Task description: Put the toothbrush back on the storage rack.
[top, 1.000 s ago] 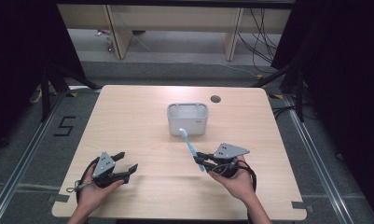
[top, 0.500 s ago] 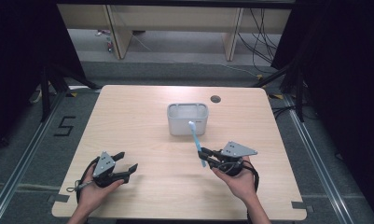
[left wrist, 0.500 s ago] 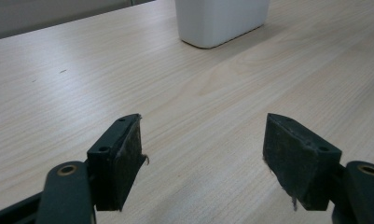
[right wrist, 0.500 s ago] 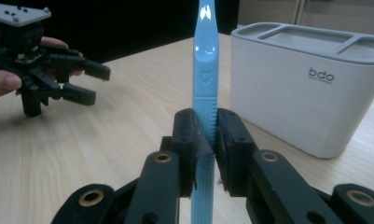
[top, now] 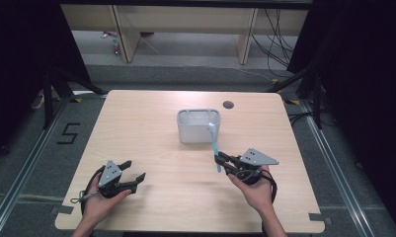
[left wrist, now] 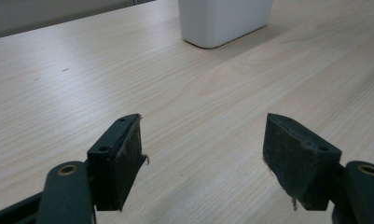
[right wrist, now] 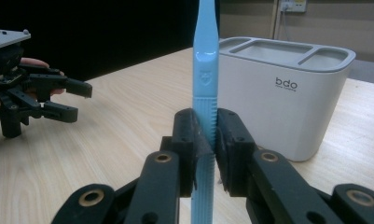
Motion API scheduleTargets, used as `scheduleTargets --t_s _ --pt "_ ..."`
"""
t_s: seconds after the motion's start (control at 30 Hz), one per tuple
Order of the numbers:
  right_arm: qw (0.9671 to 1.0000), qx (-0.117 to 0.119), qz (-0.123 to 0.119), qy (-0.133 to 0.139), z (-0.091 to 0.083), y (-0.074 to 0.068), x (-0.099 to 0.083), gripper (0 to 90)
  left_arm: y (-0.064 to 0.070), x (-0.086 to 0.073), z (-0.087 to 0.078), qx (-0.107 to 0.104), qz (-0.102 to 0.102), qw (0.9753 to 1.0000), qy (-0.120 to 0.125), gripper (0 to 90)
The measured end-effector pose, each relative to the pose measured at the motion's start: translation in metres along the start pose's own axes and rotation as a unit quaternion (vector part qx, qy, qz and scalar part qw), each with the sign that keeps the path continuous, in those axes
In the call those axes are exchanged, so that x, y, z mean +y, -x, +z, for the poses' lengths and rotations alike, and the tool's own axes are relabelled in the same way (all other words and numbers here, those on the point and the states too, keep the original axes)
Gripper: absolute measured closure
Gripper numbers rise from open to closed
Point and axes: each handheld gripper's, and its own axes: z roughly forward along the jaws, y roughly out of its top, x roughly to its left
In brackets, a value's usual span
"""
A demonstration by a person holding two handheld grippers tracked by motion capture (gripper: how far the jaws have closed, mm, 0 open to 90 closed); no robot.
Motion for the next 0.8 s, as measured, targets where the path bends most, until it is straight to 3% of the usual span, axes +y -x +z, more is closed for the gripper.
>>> scheduleTargets --t_s 0.07,0.1,0.13,0.37,0.43,0.47,0.5,0.53,0.57,0.8 --pt "1.0 -0.003 -0.004 0.0 0.0 0.001 0.0 78.7 0.0 0.0 0.0 0.0 0.0 1.0 0.0 27.8" --pt "0.9999 0.0 0.012 0.0 0.0 -0.001 0.0 78.6 0.0 0.0 0.0 0.0 -0.001 1.0 0.0 27.8" --pt "0.9997 -0.012 0.019 0.005 -0.002 -0.001 0.001 78.6 0.0 0.0 0.0 0.0 0.0 1.0 -0.001 27.8" --pt "0.9989 -0.038 0.004 0.025 -0.007 0.002 0.006 78.6 0.003 0.0 -0.001 -0.001 0.008 1.0 -0.004 28.1" --pt "0.9981 -0.043 0.026 0.034 -0.009 0.0 0.008 78.6 0.002 0.0 -0.002 -0.002 0.009 1.0 -0.002 28.1" --pt "0.9978 -0.05 -0.001 0.044 -0.009 0.004 0.009 78.6 0.002 0.0 -0.002 -0.004 0.009 0.9999 -0.003 28.0" --pt "0.998 -0.051 0.018 0.034 -0.01 0.003 0.01 78.6 0.002 0.0 -0.002 -0.003 0.007 1.0 -0.002 28.0" --pt "0.9966 -0.062 0.004 0.053 -0.009 0.006 0.01 78.6 0.002 0.0 -0.002 -0.004 0.007 1.0 0.002 28.0" --pt "0.997 -0.058 0.025 0.045 -0.01 0.005 0.011 78.6 0.002 -0.001 -0.002 -0.006 0.006 0.9999 0.006 28.0" --pt "0.9954 -0.069 0.033 0.057 -0.012 0.012 0.015 78.6 0.002 0.0 -0.002 -0.004 0.005 1.0 -0.002 28.1"
